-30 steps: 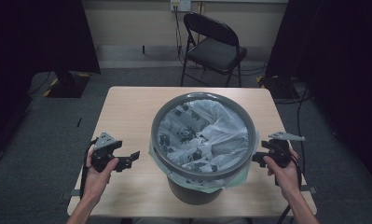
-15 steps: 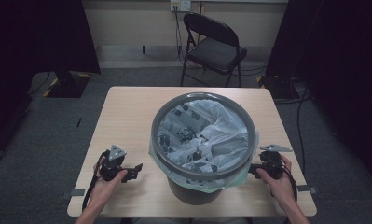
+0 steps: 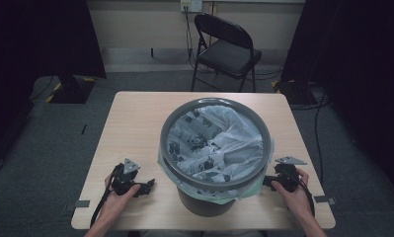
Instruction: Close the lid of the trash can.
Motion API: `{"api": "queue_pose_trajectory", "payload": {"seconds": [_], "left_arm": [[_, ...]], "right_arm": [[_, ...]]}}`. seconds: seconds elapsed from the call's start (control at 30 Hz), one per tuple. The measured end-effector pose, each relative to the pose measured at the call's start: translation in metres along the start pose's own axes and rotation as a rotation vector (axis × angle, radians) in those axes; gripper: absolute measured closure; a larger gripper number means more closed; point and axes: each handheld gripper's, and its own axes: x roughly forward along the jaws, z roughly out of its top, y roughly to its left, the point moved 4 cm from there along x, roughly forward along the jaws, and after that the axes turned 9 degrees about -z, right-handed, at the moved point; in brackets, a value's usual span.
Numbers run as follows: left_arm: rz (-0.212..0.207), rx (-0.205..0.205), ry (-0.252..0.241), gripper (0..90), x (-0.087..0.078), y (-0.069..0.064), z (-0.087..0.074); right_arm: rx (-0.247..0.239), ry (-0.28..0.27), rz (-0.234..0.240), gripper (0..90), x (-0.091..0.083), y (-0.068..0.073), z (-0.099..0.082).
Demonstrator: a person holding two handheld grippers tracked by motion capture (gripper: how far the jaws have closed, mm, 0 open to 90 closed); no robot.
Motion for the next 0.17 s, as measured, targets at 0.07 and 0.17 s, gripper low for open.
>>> {"api": "queue_pose_trajectory", "payload": {"seconds": [0.07,0.17], "left_arm": [[-0.004,0.002,-0.006,9.4,0.0003,0.0008,-0.0005],[-0.005,0.001,-0.006,9.4,0.0004,0.0006,-0.0005]], "right_arm": [[0.008,-0.018,-0.005,8.8,0.0016,0.001,-0.0009],[0.006,-0.017,-0.004,8.7,0.0017,0.001,-0.0008]]}}
